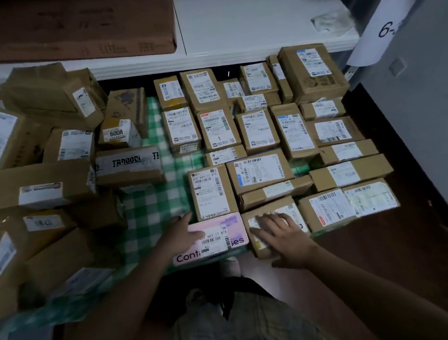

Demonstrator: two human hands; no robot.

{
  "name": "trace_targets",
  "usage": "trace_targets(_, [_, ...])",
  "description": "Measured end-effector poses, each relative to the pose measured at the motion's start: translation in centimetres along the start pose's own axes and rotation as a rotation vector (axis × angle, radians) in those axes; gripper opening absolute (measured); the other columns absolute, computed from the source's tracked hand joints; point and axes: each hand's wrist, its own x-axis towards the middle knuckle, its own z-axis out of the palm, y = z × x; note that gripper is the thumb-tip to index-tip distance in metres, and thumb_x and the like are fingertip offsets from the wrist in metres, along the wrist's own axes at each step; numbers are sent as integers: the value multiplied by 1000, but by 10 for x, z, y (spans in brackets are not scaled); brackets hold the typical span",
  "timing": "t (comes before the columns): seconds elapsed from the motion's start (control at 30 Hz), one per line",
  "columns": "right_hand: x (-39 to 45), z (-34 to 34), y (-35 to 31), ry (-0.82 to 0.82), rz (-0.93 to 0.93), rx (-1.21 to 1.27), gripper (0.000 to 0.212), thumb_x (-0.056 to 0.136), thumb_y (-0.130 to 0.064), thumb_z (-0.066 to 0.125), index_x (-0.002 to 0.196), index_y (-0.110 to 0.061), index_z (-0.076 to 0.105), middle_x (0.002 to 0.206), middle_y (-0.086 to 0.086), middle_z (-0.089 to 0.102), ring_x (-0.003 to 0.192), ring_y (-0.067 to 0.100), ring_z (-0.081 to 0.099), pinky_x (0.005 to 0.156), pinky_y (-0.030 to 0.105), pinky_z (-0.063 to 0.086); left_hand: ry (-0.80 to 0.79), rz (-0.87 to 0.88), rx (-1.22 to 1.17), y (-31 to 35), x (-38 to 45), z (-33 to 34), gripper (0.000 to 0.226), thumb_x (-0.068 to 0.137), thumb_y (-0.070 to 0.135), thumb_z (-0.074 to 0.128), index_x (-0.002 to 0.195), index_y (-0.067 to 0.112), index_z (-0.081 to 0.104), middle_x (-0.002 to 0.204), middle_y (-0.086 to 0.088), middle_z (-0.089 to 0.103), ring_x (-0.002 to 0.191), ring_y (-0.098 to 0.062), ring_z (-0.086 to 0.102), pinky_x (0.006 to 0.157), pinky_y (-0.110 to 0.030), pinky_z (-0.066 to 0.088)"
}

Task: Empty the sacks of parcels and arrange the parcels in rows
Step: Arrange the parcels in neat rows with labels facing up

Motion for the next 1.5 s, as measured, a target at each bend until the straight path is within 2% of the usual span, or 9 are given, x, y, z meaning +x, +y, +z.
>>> trace_targets(0.3, [-6,-3,-20,116,182,95,101,28,-48,87,117,-22,46,107,14,64,85,32,65,74,44,56,87,52,-73,-6,-21,0,69,91,27,63,150,14,28,156,-13,22,140,-29,29,100,-27,34])
trace_targets(0.47, [-4,-13,-35,127,169,86,91,55,-68,63,128,-17,48,122,16,59,108,38,59,92,53,48,147,85,-88,-17,-38,-9,63,92,24,58,149,15,31,154,-14,23,140,-30,28,109,-33,30])
trace_targets(0.57, [9,-35,-53,173,151,191,77,75,-59,36,136,-15,50,129,14,53,119,37,48,101,51,36,171,99,-140,-26,-47,-19,54,95,20,55,145,12,36,150,-15,31,131,-32,41,106,-34,36])
trace_targets(0.7, [40,-70,-79,304,98,278,57,81,-45,36,121,-12,60,122,12,59,112,35,54,92,47,44,226,101,-226,-41,-58,-37,36,98,18,51,133,9,51,138,-11,50,121,-26,52,88,-27,42])
trace_targets(0.8, [70,-99,-95,339,57,302,51,86,-38,45,129,-12,54,133,11,50,124,32,44,102,46,38,303,111,-277,-49,-68,-55,27,99,19,48,123,10,58,124,-10,60,91,-21,59,77,-30,46])
trace_targets(0.97, [143,-156,-114,300,-33,314,65,89,-35,60,146,-17,33,151,10,29,138,30,24,113,42,25,456,54,-401,-65,-82,-98,23,100,19,47,119,12,59,107,-11,63,72,-17,54,59,-25,41])
trace_targets(1.1, [193,-189,-120,273,4,300,90,86,-39,67,154,-25,9,160,11,7,146,33,10,117,49,16,484,7,-502,-63,-92,-127,19,98,20,49,114,19,59,106,-6,62,91,-26,64,70,-31,53])
trace_targets(1.23, [236,-198,-116,149,93,230,114,82,-46,72,152,-28,-16,161,17,-10,148,38,-5,118,52,3,467,16,-482,-59,-91,-146,20,98,23,48,115,19,59,104,1,60,83,-13,60,68,-25,52])
trace_targets(1.5, [257,-192,-93,259,5,191,100,84,-39,70,154,-25,1,152,16,21,140,36,19,115,49,22,436,3,-441,-50,-72,-165,20,99,27,46,115,22,58,104,7,56,88,-4,54,78,-24,47])
